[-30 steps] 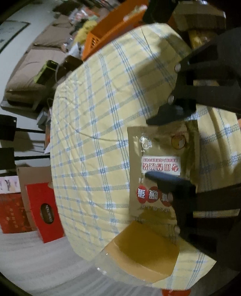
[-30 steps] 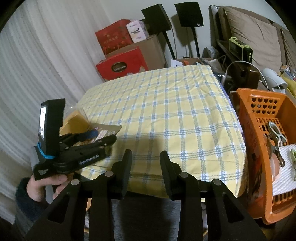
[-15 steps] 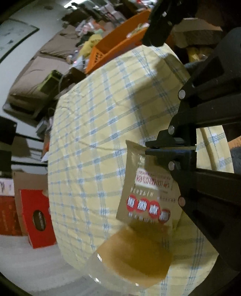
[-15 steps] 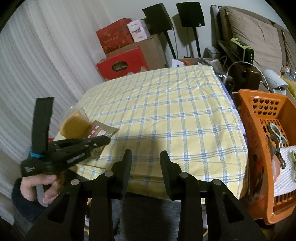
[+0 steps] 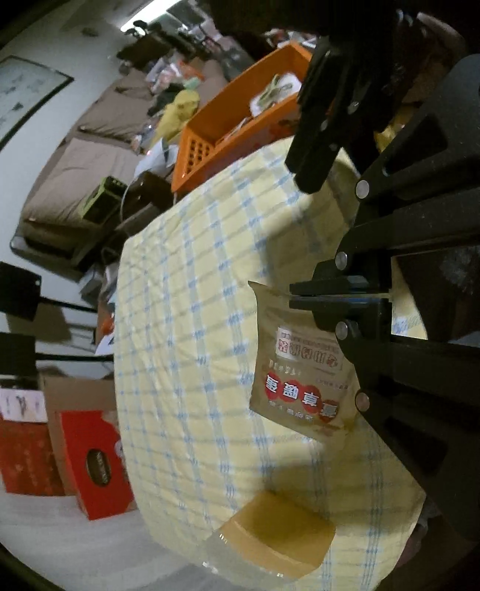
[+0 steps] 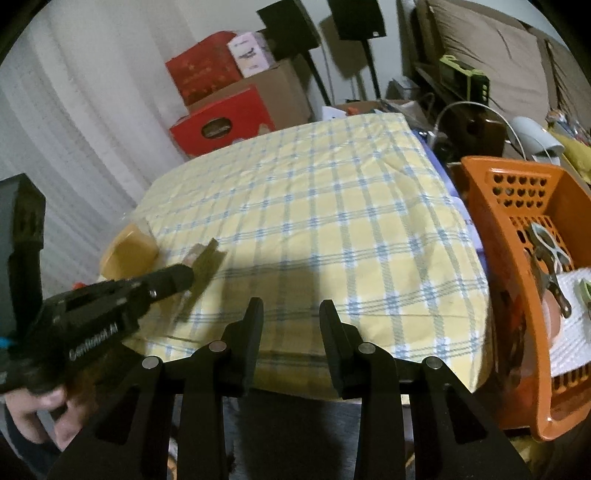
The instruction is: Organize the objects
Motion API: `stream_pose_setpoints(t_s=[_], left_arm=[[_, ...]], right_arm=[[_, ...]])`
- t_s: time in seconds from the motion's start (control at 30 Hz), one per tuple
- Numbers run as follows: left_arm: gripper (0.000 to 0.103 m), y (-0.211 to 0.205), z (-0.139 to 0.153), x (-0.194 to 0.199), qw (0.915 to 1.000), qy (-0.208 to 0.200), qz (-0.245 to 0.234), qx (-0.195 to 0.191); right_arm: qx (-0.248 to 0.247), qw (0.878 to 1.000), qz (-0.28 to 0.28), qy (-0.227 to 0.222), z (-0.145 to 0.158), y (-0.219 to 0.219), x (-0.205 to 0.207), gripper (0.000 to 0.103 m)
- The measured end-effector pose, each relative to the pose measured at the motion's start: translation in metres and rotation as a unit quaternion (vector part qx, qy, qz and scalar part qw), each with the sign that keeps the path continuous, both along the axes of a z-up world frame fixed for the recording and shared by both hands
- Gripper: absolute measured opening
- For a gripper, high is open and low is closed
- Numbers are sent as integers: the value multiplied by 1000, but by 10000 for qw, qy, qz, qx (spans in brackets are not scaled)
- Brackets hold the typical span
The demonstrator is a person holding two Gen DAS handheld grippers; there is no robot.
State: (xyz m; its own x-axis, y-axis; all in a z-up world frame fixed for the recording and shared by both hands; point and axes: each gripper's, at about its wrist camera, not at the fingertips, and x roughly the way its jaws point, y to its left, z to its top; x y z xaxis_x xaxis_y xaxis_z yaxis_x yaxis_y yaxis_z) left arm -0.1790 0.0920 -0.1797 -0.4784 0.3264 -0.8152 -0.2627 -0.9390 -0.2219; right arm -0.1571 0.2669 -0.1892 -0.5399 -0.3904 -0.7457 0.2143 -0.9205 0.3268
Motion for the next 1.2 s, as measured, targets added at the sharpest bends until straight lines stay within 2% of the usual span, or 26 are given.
stream_pose_setpoints(t_s=[0.07, 0.13, 0.17, 0.23, 0.3, 0.37, 0.43, 0.5, 0.6, 0.67, 0.73, 0.83, 0.9, 0.93, 0.97, 1.13, 1.2], left_arm=[[4, -4, 3, 0, 9999, -94, -37, -7], [17, -13, 8, 2, 9997, -189, -129, -5], [20, -20, 14, 5, 9999, -112, -116, 21], [37, -44, 26, 5, 9999, 102, 110, 36], [42, -66, 28, 1, 9988, 178, 454, -100], [42, -86, 18, -6, 9971, 72, 707, -276], [42, -100, 3, -11, 9963, -139, 800, -287], [41, -106, -8, -13, 9967, -234, 735, -267], [41, -103, -15, -14, 9979, -163, 532, -330], [41, -104, -18, -14, 9983, -156, 499, -243], [41, -105, -20, -16, 9986, -135, 481, -196], [41, -104, -25, -13, 9990, -78, 408, -145], [41, -101, -33, -15, 9991, -269, 267, -207], [41, -100, -35, -14, 9989, -329, 220, -244], [41, -101, -38, -14, 9988, -374, 182, -262], [41, -112, -43, -16, 9987, -393, 326, -38], [41, -110, -44, -15, 9988, -382, 301, -110]], right_arm=[[0, 10000, -68, -11, -1, 5, -1, 33], [-20, 9999, -154, -57, -4, 10, -4, 33], [-36, 9998, -179, -82, -5, 12, -6, 33], [-45, 9997, -206, -154, -9, 11, -9, 33], [-8, 9996, -196, -215, -12, 7, -11, 33], [13, 9996, -82, -271, -15, -5, -13, 33], [26, 9993, 77, -355, -20, -17, -15, 33], [76, 9983, 330, -467, -26, -35, -16, 33], [218, 9963, 633, -544, -33, -61, -17, 33], [348, 9956, 736, -466, -33, -73, -17, 42], [407, 9952, 766, -459, -33, -82, -18, 47], [527, 9944, 817, -414, -33, -93, -18, 48], [683, 9932, 904, -278, -33, -100, -16, 39], [675, 9928, 963, -242, -34, -102, -16, 22], [610, 9930, 981, -233, -35, -102, -16, 10], [756, 9929, 901, -190, -36, -105, -19, 4], [934, 9927, 755, -106, -34, -105, -19, 1]])
